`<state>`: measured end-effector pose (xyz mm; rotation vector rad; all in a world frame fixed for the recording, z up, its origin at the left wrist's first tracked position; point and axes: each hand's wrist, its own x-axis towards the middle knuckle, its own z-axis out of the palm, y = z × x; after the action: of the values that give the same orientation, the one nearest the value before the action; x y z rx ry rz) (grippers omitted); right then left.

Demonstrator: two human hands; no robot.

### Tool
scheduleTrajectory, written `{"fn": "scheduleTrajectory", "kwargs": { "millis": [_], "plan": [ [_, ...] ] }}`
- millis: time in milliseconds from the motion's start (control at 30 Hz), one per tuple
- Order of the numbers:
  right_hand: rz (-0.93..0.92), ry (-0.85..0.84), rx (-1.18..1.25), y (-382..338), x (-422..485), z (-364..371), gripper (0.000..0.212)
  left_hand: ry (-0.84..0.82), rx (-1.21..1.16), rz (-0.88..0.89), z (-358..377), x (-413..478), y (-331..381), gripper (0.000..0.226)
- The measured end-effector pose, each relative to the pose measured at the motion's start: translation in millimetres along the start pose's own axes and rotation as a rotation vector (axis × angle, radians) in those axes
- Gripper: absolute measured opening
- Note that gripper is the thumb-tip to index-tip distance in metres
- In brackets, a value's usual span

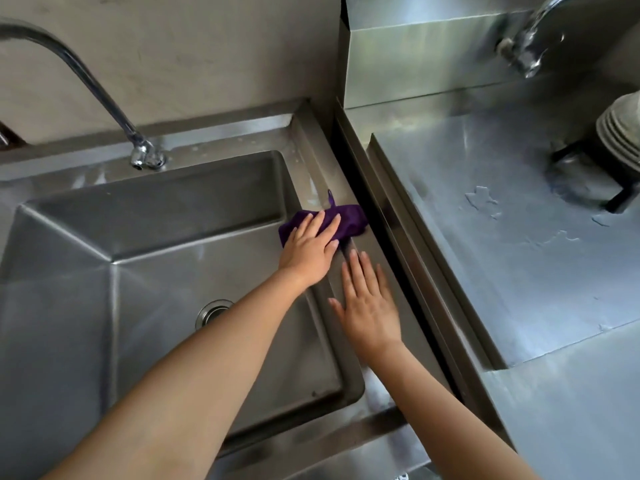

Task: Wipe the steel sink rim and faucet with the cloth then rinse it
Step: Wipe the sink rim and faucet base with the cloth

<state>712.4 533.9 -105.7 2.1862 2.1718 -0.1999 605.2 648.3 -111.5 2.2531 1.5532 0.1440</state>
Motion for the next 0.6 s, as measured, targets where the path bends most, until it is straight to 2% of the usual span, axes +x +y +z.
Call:
{"fn": "scheduleTrajectory", "kwargs": {
  "millis": [400,600],
  "plan": [
    [-0.002,0.035,-0.014,-2,11,5,0.06,0.038,0.025,0.034,-19,64,-36,0.048],
    [0.039,0.034,-0.031,-13,53,-4,0.064,0.038,0.046,0.053,-37,100,-57,0.048]
  ]
}}
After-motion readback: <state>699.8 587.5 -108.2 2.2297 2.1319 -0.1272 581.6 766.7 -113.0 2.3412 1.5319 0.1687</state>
